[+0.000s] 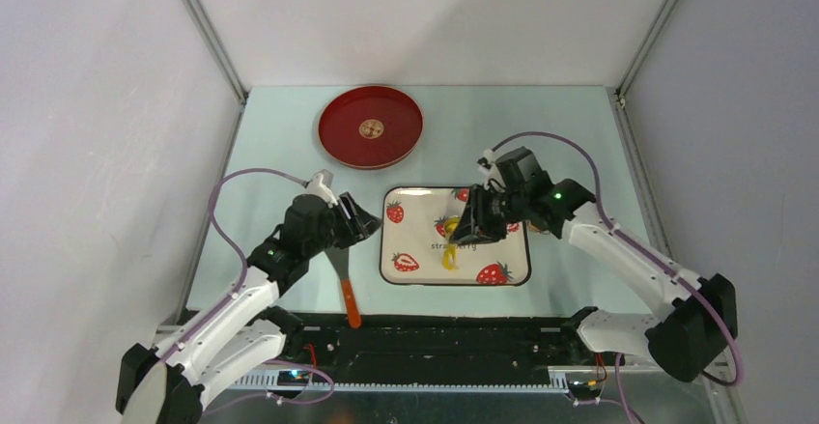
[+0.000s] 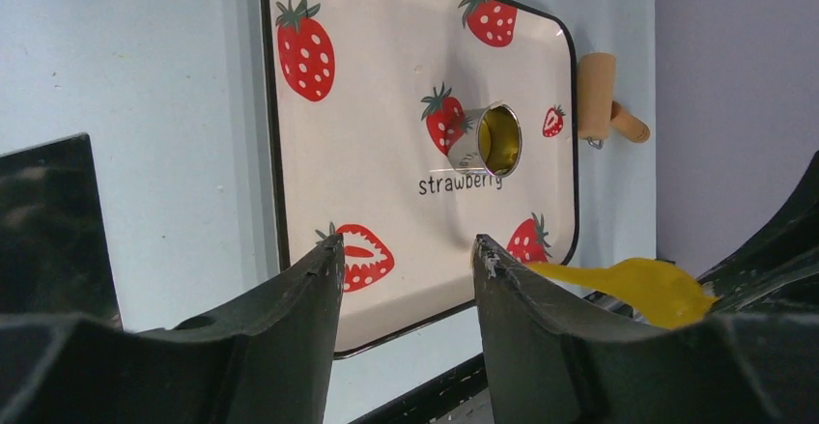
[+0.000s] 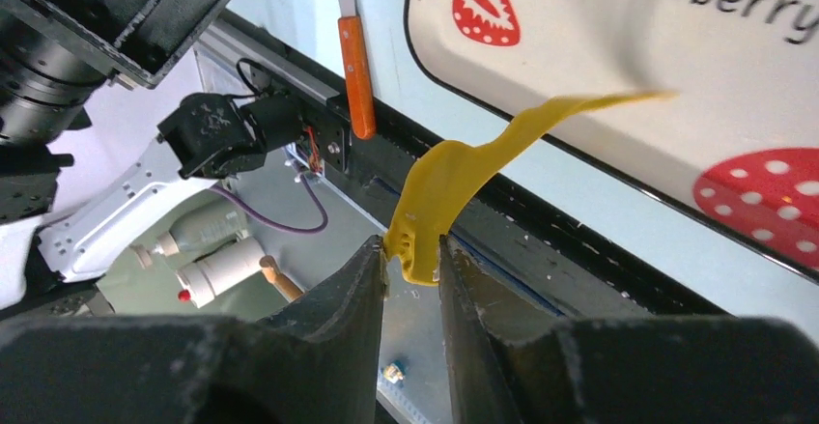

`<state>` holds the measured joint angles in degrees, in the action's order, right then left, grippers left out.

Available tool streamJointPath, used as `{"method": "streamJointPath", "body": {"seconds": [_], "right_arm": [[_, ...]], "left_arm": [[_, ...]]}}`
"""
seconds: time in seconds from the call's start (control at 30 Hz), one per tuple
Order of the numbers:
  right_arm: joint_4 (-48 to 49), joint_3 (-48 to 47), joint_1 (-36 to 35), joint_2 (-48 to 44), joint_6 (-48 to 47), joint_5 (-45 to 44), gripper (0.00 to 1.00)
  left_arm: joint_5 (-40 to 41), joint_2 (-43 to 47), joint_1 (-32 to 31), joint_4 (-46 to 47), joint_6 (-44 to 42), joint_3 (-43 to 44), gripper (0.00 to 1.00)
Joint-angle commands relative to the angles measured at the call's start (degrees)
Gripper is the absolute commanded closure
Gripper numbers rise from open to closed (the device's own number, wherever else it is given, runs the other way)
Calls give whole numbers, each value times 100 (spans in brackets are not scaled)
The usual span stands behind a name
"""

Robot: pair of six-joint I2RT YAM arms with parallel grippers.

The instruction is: Roll out the dumpling wrappers from the dough

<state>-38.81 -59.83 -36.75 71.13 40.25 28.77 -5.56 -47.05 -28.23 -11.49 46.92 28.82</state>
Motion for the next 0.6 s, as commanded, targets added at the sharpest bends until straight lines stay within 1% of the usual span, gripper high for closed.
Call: {"method": "streamJointPath", "body": {"seconds": [0.0, 0.1, 0.23, 0.4, 0.57], "right_arm": [[-503, -3, 419, -504, -178, -85, 69], [-657, -8, 857, -720, -321, 96, 68], [-722, -93, 1259, -792, -484, 368, 68], [-811, -553, 1333, -550, -583, 467, 68], [-804, -1226, 1209, -165, -590, 498, 68]], "left_arm": [[45, 142, 54, 59, -132, 11, 43], [88, 167, 61, 51, -152, 18, 40], [159, 230, 74, 13, -199, 6, 35], [242, 316, 129, -70, -275, -20, 33], [398, 484, 176, -242, -360, -4, 32]]}}
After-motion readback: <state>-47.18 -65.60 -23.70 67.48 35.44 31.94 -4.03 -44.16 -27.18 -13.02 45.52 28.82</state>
